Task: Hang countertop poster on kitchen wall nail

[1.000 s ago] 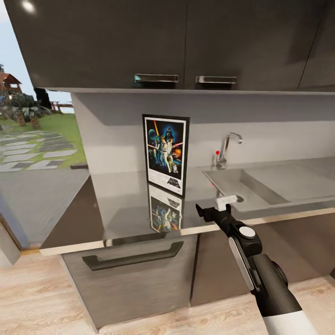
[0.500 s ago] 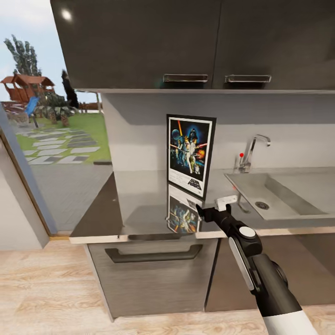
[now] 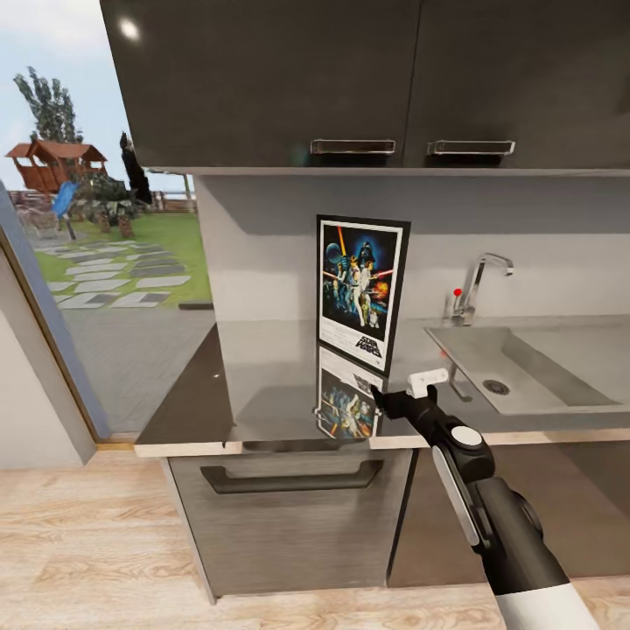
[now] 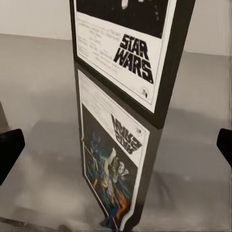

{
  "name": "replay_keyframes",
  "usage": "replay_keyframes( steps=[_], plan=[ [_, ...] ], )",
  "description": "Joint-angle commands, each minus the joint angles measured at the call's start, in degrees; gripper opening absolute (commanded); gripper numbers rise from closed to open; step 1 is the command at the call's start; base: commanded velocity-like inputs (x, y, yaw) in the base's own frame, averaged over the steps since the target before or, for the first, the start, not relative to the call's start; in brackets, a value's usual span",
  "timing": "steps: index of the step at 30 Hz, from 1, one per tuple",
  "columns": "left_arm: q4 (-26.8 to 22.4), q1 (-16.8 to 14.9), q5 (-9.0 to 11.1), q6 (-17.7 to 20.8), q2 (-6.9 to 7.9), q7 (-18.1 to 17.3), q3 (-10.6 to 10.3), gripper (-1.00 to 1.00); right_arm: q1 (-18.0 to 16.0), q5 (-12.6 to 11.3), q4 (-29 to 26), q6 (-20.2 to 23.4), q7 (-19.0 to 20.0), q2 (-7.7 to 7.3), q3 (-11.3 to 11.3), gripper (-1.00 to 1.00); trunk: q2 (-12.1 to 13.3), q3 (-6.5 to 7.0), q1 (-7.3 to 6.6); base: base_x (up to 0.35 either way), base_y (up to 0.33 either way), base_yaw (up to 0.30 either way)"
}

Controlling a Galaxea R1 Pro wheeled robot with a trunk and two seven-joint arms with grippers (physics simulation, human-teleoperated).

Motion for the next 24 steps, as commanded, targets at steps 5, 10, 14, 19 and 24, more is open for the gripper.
replay_keyframes(
  steps=[5,10,14,19,24],
  plan=[
    [-0.1,0.0,0.0,-0.1,-0.05,0.0,0.2,1.00,-0.3,0.1,2.6,0.5,-0.1,-0.55,-0.2,1.00,0.0,-0.05,0.00,0.000,0.000,0.000],
    [-0.1,0.0,0.0,0.0,-0.05,0.0,0.2,1.00,-3.3,0.1,7.3,0.4,-0.3,-0.72,-0.3,1.00,0.0,-0.05,0.00,0.000,0.000,0.000],
    [-0.1,0.0,-0.1,0.0,-0.05,0.0,0.2,1.00,-6.4,0.2,11.3,0.3,-0.3,-0.76,-0.2,1.00,0.0,-0.05,0.00,0.000,0.000,0.000],
    [-0.1,0.0,-0.1,0.0,-0.05,0.1,0.2,1.00,-9.1,0.0,13.9,0.3,-0.3,-0.77,-0.2,1.00,0.0,-0.05,0.00,0.000,0.000,0.000],
    [-0.1,0.0,-0.1,0.0,-0.05,0.1,0.2,1.00,-9.9,0.0,14.6,0.2,-0.2,-0.77,-0.2,1.00,0.0,-0.05,0.00,0.000,0.000,0.000]
  ],
)
